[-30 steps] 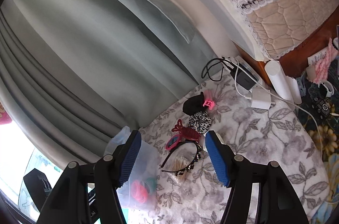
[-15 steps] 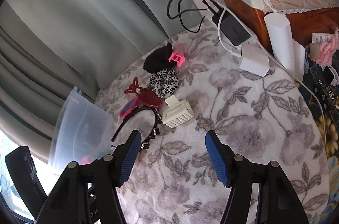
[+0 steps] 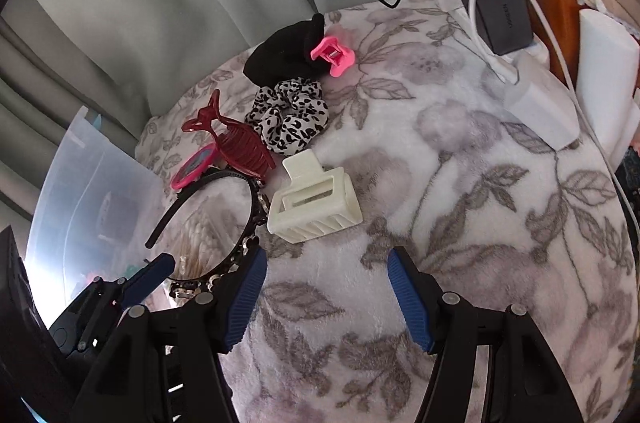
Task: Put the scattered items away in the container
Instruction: 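Grasp the black jeweled headband with the left gripper while the right gripper grasps the cream claw clip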
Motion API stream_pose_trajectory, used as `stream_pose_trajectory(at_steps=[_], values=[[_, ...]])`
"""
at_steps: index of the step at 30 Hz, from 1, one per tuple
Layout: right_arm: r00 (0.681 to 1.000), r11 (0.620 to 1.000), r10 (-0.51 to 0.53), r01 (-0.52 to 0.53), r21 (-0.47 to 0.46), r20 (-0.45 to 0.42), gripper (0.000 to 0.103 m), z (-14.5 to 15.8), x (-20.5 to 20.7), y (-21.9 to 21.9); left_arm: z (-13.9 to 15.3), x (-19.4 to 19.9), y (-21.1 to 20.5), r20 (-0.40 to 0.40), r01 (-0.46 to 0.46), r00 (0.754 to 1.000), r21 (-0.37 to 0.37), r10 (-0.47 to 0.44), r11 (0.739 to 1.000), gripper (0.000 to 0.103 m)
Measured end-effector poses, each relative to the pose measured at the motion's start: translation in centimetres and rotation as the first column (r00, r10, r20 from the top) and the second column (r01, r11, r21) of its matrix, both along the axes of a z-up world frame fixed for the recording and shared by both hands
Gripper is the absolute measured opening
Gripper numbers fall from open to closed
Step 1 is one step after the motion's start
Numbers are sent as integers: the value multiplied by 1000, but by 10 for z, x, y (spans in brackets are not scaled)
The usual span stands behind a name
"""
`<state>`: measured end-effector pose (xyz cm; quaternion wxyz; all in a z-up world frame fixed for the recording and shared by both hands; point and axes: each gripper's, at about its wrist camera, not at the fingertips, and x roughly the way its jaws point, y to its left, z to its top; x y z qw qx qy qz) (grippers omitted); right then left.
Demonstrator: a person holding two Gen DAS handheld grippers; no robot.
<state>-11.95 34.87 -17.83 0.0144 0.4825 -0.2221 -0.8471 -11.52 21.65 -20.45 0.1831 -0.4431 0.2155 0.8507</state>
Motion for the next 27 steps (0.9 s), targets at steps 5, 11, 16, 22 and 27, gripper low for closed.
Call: stream_pose_trajectory(at_steps=[5,11,16,22,27], values=[[1000,999,21,-22,28,14,67,-8,-19,-6,-6,-3,0,-28,14,999,-8,-14,1000,59],[1000,1000,12,-12,16,-5,67,-10,-22,-3,-3,-5,-4,-23,7,1000,78,-5,997,51],[1000,1000,2,-2,-4,-24,65,-10,-20,2,-5,-2,4,-31,20,999,63,-18,998,48],[999,1000,-11,10,-29,-47,61,-9,-17,7,-6,0,15,-43,54,998,38,-52,998,48],[995,995,-77,73,-74,-55,61,-8,-7,33,-9,0,27,-50,77,996,3,-77,997,48]])
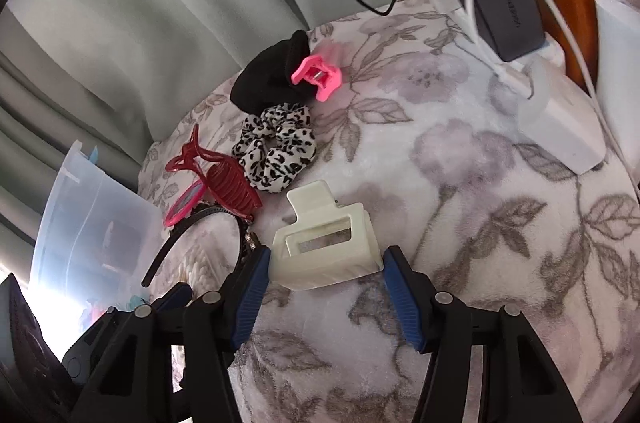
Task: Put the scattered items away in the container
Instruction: 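Grasp the black jeweled headband with the left gripper while the right gripper grasps the cream claw clip, then lift and carry the headband with the left gripper while the right gripper carries the claw clip to the box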
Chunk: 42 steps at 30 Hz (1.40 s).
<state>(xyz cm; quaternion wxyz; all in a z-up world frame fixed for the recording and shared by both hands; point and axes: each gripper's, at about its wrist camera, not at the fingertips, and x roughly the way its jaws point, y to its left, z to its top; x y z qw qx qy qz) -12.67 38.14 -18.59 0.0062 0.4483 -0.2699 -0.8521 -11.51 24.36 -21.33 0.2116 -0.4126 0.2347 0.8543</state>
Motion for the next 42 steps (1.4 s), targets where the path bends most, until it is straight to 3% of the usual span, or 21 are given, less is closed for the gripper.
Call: stream_pose_trajectory(at_steps=[7,12,15,18,21,27,33,42], values=[[998,997,-65,65,-41,9,61,-3,10,27,-3,0,17,-12,33,999,-48,-33,998,48],[998,997,-56,57,-45,7,61,-3,7,28,-11,-15,34,-4,45,999,-100,-46,994,41],[998,996,-61,62,-65,5,61,-3,10,32,-9,-28,38,23,24,999,-68,-22,997,38],[998,995,-69,69,-73,2,61,-3,12,35,-7,-34,34,51,-1,999,-34,3,999,24],[997,994,-80,80,-78,4,61,-2,15,37,-2,-36,28,64,-19,998,-7,20,1000,20],[996,992,-91,90,-87,-7,61,5,22,39,17,-32,18,64,-57,997,60,53,997,18],[993,988,-109,105,-114,-36,61,18,37,42,46,-22,-6,77,-109,992,174,97,979,17],[987,989,-111,98,-112,-113,61,55,64,36,88,-13,-31,9,-151,988,268,154,952,14]])
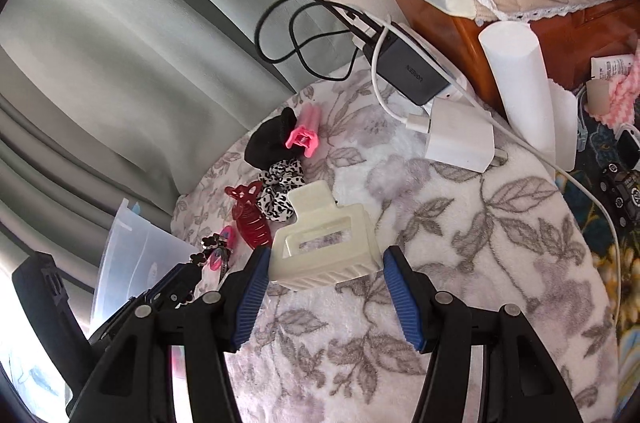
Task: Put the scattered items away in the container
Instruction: 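Lift and carry the headband with the left gripper while the right gripper carries the claw clip to the box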
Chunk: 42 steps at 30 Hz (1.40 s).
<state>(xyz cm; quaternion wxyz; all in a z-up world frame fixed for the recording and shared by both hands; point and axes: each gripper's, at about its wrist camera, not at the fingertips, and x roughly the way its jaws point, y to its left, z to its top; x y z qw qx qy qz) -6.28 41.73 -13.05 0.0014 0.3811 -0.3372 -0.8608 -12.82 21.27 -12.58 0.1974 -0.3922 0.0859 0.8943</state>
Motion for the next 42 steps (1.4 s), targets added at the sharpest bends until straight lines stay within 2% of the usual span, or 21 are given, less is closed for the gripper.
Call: stream_pose_trajectory(at_steps=[6,20,32,42], values=[[999,1000,-12,12,11,-52,61,26,26,-3,24,13,-15,-32,-12,999,50,13,999,11],[989,998,11,-3,56,-149,61,77,55,-26,88,57,-47,-139,-36,989,154,58,987,7],[976,993,54,-32,110,-209,61,111,74,-52,130,87,-73,-224,-27,971,234,81,972,6],[963,984,105,-63,169,-249,61,137,91,-79,154,109,-102,-266,-42,955,309,129,950,7]])
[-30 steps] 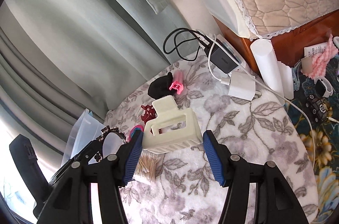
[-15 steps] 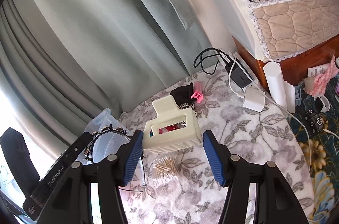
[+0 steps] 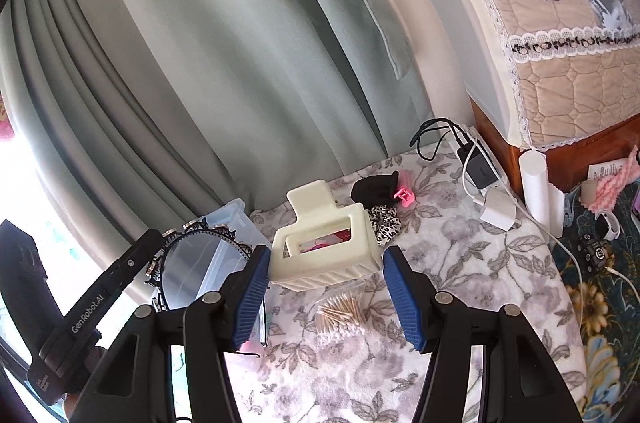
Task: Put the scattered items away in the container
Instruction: 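Lift and carry the headband with the left gripper while the right gripper carries the claw clip to the box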
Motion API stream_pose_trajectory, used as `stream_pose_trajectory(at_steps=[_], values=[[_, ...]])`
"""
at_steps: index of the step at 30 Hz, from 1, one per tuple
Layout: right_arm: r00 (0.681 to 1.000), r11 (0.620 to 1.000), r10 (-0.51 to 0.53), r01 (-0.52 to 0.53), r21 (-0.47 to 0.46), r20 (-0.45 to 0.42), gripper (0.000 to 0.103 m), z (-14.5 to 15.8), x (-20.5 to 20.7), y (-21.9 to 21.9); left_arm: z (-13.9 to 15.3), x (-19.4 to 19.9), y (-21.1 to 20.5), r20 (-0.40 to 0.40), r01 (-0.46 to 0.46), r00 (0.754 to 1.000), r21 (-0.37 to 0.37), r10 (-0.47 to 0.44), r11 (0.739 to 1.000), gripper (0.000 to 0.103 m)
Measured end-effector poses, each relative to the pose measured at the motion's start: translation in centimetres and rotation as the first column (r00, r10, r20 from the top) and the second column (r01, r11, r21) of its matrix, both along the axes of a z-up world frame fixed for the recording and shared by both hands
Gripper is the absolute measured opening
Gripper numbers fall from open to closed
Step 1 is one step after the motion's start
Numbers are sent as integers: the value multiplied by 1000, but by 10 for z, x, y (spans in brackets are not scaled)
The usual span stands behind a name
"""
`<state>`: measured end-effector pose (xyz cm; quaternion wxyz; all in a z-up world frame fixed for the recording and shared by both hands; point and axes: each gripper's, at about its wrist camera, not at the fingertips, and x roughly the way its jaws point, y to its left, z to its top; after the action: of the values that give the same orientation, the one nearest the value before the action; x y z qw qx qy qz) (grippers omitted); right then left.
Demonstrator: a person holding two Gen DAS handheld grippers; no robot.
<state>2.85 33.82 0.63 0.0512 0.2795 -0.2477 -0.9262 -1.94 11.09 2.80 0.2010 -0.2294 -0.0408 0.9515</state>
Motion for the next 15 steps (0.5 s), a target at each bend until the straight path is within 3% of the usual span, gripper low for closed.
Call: stream_pose_trajectory(at_steps=[15], values=[[990,989,123,-117,92,-71,61,38,13,-65,43,36,-73,-115,-115,985,120,129,986,6]])
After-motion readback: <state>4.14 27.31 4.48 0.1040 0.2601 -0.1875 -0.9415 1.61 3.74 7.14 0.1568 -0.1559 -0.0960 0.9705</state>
